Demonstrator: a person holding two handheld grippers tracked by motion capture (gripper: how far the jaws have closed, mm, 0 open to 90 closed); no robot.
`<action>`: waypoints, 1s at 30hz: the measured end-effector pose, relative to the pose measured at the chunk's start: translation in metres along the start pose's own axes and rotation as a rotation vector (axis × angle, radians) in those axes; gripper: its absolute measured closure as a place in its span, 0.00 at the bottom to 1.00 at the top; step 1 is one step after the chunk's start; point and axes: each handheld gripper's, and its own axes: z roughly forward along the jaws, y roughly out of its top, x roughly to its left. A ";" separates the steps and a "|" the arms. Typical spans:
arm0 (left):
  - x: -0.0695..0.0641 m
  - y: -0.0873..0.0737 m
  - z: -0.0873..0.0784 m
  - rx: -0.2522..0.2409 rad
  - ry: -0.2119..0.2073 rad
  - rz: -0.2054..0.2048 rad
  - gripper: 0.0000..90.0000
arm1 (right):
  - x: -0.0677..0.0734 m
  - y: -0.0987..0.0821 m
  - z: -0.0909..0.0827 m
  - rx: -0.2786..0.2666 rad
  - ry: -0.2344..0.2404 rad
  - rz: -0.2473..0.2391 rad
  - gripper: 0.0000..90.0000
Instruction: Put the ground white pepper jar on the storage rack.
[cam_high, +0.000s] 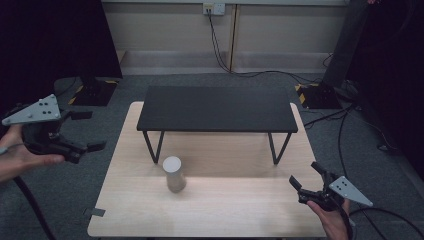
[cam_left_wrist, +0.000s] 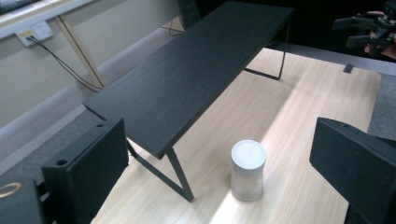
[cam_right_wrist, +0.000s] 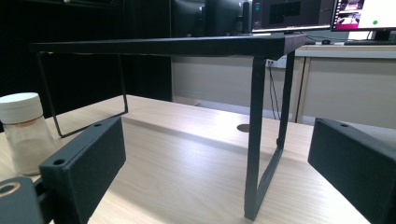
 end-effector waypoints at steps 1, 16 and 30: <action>0.000 -0.001 0.002 0.001 -0.003 -0.001 0.04 | 0.000 0.000 0.000 0.000 0.000 0.000 0.04; 0.005 -0.009 0.045 0.031 -0.045 0.000 0.04 | 0.000 0.000 -0.001 -0.007 -0.004 -0.001 0.04; 0.005 -0.014 0.093 0.107 -0.088 0.005 0.04 | 0.001 -0.002 -0.005 -0.053 -0.023 -0.007 0.04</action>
